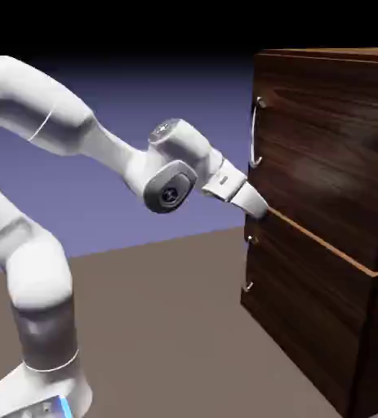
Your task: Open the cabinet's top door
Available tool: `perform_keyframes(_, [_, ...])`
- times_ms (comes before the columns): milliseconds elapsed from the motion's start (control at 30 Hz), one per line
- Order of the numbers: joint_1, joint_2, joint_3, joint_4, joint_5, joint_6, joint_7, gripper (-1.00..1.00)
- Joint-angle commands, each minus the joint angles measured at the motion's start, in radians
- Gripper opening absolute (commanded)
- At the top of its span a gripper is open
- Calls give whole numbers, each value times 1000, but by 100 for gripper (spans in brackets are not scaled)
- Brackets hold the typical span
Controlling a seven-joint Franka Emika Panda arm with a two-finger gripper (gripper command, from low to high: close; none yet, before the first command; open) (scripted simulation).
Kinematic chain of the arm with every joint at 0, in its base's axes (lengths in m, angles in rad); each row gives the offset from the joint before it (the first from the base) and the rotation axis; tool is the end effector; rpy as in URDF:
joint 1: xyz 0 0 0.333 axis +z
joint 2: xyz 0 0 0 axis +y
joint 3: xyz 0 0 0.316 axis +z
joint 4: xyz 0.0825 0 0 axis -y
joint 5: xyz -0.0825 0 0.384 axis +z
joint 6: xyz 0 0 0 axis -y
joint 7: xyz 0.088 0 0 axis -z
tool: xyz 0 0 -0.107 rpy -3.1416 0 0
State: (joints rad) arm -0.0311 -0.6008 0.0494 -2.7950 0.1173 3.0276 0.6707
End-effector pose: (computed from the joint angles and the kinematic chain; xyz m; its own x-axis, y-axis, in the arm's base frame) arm 0.3875 -0.0011 0.4758 0.4881 -0.6890 0.5358 -0.4623 -0.7248 -0.5109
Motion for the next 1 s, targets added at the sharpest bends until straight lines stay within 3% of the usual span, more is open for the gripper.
perform_keyframes(0, [-16,-11,18,6,44,-4,-26,0])
perform_keyframes(967, [-479,-343,549,167,1305,-105,-782,0])
